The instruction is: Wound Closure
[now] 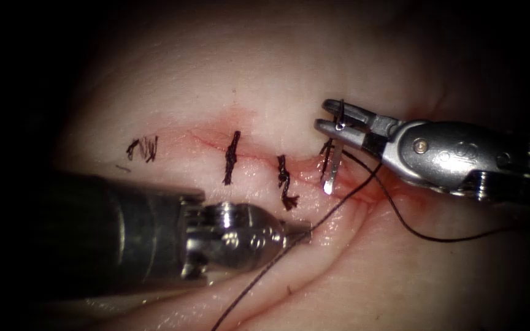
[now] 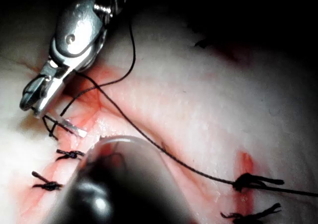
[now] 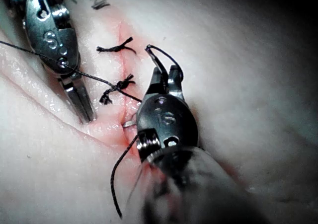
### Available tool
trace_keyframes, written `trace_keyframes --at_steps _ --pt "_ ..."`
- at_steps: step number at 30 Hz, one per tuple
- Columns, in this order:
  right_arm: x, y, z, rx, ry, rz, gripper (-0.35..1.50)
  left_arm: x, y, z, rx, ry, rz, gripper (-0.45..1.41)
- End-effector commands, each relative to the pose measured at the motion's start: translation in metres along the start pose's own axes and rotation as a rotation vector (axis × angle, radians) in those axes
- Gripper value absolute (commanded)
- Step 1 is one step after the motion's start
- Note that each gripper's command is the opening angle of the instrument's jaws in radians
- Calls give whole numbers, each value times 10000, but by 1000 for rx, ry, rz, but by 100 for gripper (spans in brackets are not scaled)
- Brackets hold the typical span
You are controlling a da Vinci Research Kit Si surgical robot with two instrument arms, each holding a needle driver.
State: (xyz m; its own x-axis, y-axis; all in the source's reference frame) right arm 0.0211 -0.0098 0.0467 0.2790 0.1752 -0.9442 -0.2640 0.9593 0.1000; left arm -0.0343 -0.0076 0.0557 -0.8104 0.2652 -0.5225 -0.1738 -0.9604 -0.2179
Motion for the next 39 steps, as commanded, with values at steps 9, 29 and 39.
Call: trace_keyframes --at_steps 9,29,39 --pt "2 19 1 -72 29 71 -35 -1 2 4 -1 1 2 -16" --pt "-4 23 7 -22 34 284 -35 -8 2 -1 -7 4 9 -25" --pt "-13 17 10 9 43 397 -35 -9 3 -2 -8 4 10 -25"
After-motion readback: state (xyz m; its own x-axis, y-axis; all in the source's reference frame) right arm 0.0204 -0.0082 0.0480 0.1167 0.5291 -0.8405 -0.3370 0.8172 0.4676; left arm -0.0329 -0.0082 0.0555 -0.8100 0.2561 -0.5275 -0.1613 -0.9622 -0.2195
